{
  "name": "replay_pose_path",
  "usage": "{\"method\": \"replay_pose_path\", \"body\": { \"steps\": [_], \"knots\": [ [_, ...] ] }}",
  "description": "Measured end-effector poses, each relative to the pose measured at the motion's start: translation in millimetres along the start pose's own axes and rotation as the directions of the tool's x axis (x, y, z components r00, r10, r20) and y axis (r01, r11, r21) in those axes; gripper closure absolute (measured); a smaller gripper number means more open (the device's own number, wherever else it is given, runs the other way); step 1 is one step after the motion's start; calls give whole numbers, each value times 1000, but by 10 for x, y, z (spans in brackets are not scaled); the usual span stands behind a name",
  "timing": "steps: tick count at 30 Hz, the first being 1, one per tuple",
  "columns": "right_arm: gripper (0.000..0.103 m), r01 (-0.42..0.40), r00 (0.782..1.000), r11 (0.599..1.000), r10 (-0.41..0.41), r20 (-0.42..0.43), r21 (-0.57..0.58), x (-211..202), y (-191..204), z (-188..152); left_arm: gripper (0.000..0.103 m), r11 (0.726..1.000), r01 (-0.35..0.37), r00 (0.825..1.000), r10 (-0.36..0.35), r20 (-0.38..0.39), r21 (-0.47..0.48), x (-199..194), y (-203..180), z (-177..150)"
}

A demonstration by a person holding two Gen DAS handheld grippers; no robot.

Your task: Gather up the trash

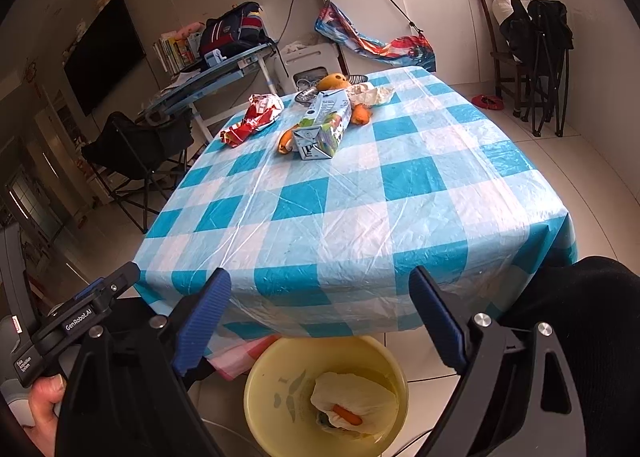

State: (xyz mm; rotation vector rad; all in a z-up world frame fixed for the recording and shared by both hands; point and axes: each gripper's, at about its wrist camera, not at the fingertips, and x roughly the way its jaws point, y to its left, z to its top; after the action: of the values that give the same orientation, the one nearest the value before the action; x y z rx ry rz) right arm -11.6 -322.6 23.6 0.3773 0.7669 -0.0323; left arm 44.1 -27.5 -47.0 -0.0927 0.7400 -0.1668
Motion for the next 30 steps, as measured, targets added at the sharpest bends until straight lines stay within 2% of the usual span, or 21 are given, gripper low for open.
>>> {"method": "replay_pose_path", "body": {
  "steps": [30],
  "knots": [
    [14,6,1000,1000,-6,15,-7,-14,-5,34,8,1000,-18,1000,17,26,13,-26,6,24]
  ]
}}
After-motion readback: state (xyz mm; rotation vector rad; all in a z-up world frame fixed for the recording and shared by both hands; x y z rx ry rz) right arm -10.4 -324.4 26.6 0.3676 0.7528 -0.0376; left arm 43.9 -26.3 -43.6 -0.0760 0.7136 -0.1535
